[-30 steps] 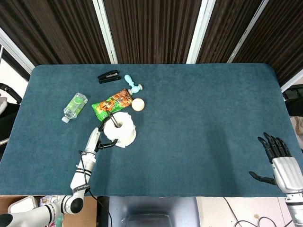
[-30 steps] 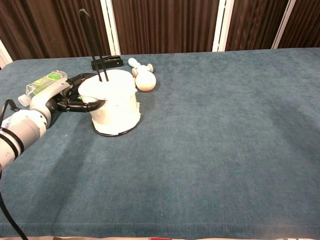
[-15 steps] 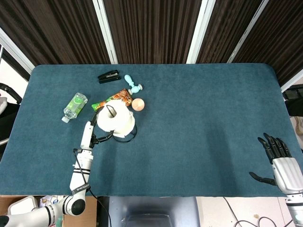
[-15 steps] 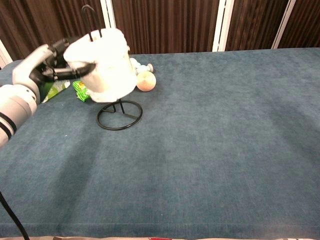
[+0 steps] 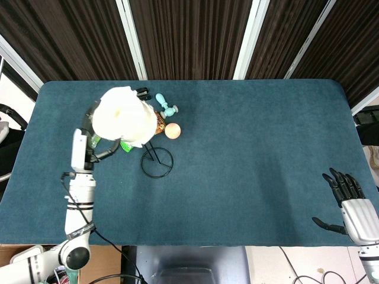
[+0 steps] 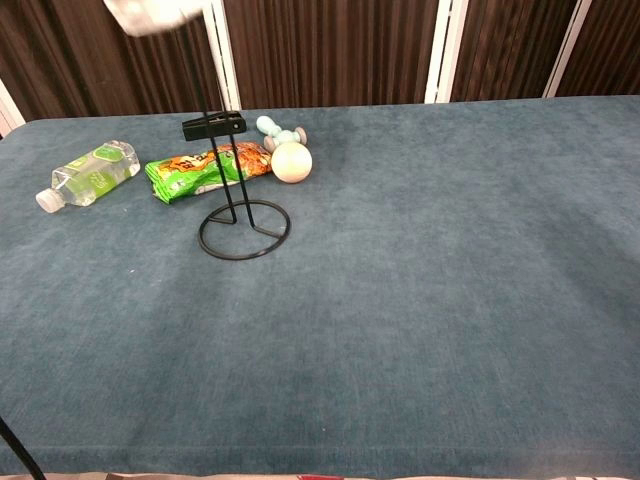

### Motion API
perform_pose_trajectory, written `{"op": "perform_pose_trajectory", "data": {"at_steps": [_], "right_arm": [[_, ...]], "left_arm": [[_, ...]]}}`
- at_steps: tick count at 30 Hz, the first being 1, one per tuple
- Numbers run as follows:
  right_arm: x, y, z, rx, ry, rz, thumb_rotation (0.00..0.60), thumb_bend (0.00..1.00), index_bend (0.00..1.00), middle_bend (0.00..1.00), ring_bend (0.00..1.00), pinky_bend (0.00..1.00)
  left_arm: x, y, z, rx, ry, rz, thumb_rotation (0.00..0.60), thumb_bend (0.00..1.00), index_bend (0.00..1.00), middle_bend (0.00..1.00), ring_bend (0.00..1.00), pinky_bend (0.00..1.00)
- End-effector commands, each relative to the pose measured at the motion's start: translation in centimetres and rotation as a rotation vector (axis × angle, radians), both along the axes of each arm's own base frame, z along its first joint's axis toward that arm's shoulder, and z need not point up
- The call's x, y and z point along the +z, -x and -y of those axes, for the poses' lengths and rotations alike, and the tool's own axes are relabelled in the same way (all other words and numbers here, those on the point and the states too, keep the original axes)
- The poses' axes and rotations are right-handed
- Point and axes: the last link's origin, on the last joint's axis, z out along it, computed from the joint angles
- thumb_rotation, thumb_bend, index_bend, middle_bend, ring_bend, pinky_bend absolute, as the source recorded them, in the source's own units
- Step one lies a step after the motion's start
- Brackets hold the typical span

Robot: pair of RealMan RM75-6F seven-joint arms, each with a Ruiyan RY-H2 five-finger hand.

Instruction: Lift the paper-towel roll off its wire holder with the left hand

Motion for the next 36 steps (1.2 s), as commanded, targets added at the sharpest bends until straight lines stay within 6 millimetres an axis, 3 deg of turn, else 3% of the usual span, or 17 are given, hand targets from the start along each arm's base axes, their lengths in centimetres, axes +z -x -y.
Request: {"op": "perform_pose_trajectory", "data": {"at_steps": [1,7,10,15,18,25,31,33,34,36], "right_arm": [[0.0,0.0,0.0,0.001,0.002,0.000,0.600,0.10,0.00,0.00,0.00,0.00],[0.1,0.0,-0.2,0.003,0.004,0.000,0.600,0.10,0.00,0.00,0.00,0.00],[-0.1,-0.2,-0.3,0.013,-0.002,-0.002,0.600,0.10,0.00,0.00,0.00,0.00],[0.1,-0.2,-0.3,0.013,0.003,0.009,0.600,0.10,0.00,0.00,0.00,0.00],[0.1,-0.2,-0.3,0.012,0.005,0.015,0.600,0.10,0.00,0.00,0.00,0.00],[0.1,0.0,-0.1,0.004,0.001,0.012,0.600,0.10,0.00,0.00,0.00,0.00],[0.3,0.0,-0.3,0.005,0.009,0.014,0.600,0.10,0.00,0.00,0.00,0.00],[0.3,0.0,-0.3,0.004,0.009,0.015,0.600,0.10,0.00,0.00,0.00,0.00],[0.3,0.0,-0.3,0.004,0.009,0.015,0.600,0.10,0.00,0.00,0.00,0.00],[0.3,0.0,-0.3,0.004,0.007,0.015,0.600,0.10,0.00,0.00,0.00,0.00]], "left_arm": [[3.4,0.0,0.4,0.015,-0.052,0.005,0.600,0.73,0.86,0.85,0.94,1.00],[4.9,1.1,0.9,0.042,-0.063,-0.031,0.600,0.74,0.86,0.85,0.94,1.00],[4.4,5.6,1.1,0.155,-0.055,-0.143,0.600,0.74,0.86,0.85,0.94,1.00],[-0.3,11.2,1.9,0.229,0.030,-0.283,0.600,0.73,0.86,0.85,0.94,1.00],[-3.2,13.4,2.3,0.242,0.051,-0.319,0.600,0.72,0.86,0.85,0.93,1.00],[-8.5,16.2,2.9,0.250,0.134,-0.385,0.600,0.72,0.87,0.86,0.86,0.95],[-11.3,17.0,3.1,0.248,0.174,-0.402,0.600,0.69,0.87,0.87,0.82,0.77],[-11.8,17.0,3.2,0.235,0.165,-0.420,0.600,0.66,0.83,0.82,0.76,0.70],[-12.0,17.0,3.2,0.224,0.169,-0.429,0.600,0.63,0.75,0.74,0.66,0.61],[-12.3,17.0,3.3,0.205,0.182,-0.436,0.600,0.56,0.50,0.52,0.42,0.40]]}}
